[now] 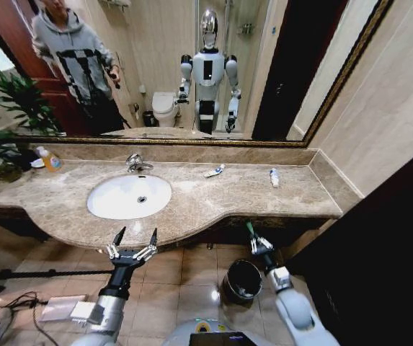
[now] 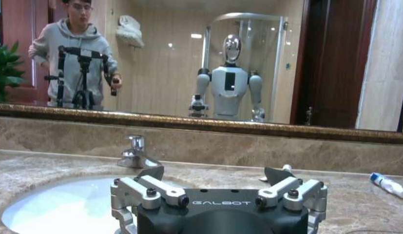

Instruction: Pick up the trash from the sink and place it in the trash bin.

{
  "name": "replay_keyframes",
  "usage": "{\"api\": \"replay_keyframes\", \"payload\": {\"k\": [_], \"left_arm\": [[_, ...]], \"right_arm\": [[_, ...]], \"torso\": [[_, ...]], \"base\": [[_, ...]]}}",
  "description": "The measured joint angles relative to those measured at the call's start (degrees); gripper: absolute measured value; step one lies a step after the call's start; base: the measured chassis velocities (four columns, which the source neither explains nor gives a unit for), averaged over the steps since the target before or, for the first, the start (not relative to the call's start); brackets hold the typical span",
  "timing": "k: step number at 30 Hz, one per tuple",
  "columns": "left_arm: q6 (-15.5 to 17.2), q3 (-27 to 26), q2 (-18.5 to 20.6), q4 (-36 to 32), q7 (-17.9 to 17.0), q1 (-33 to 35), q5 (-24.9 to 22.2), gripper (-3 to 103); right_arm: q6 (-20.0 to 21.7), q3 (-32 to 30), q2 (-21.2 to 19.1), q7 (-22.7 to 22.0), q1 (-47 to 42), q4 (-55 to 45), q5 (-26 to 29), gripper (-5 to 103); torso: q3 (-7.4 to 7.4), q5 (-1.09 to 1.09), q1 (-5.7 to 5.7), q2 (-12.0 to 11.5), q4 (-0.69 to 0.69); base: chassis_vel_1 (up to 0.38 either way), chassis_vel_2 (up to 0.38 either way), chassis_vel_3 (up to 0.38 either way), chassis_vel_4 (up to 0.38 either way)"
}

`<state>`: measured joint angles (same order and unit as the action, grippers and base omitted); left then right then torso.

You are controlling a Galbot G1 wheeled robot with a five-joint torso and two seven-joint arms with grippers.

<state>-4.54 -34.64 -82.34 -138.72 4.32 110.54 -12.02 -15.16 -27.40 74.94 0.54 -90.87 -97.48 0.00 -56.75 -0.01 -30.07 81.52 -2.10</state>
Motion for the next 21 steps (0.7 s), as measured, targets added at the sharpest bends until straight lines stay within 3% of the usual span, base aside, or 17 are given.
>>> {"api": "replay_keyframes", "payload": {"k": [4, 9, 21], "left_arm": [[0.0, 0.0, 0.0, 0.0, 0.0, 0.0, 0.0, 100], [0.0, 0.0, 0.0, 0.0, 0.0, 0.0, 0.0, 100], [0.0, 0.0, 0.0, 0.0, 0.0, 0.0, 0.0, 100]], "right_arm": [[-1.0, 0.5, 0.9, 0.0, 0.3, 4.4, -1.1, 6], [7.1, 1.7, 0.6, 2.0, 1.9, 10.2, 1.5, 6], [10.0, 2.4, 0.9, 4.0, 8.6, 22.7, 0.1, 6]], "torso": [[0.0, 0.01, 0.0, 0.0, 0.0], [-0.01, 0.01, -0.01, 0.0, 0.0], [-0.01, 0.01, -0.01, 0.0, 0.0]], "base": [[0.0, 0.0, 0.0, 0.0], [0.0, 0.0, 0.0, 0.0], [0.0, 0.0, 0.0, 0.0]]}}
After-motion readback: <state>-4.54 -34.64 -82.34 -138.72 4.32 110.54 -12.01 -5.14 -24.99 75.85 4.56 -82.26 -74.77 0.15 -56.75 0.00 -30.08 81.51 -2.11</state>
